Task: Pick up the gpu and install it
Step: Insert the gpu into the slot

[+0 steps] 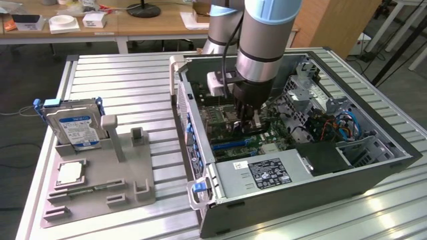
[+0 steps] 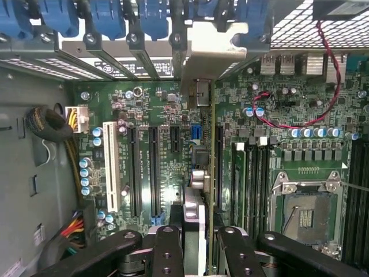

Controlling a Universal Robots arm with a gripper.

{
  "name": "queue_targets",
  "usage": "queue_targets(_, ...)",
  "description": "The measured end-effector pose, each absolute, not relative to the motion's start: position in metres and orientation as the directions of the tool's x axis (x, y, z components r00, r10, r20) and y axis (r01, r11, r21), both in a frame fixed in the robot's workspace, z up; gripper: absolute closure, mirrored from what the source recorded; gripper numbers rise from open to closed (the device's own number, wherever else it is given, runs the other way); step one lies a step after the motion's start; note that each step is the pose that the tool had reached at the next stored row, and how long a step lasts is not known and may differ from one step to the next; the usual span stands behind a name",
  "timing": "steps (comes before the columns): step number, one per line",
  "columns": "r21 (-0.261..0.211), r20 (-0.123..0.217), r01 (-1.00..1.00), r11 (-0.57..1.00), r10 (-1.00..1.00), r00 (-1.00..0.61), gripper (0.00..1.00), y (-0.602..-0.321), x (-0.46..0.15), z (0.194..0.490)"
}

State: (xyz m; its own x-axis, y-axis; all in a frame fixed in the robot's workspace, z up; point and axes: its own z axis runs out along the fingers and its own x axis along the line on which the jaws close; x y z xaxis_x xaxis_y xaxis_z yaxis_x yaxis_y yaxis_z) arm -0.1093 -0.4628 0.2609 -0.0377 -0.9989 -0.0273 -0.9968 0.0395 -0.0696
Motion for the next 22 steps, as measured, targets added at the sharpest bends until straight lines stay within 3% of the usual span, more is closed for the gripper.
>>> queue_targets(22, -0.071, -0.027, -0.997, 0.04, -0.999, -0.038, 0.72, -0.4628, -0.1118, 0.2509)
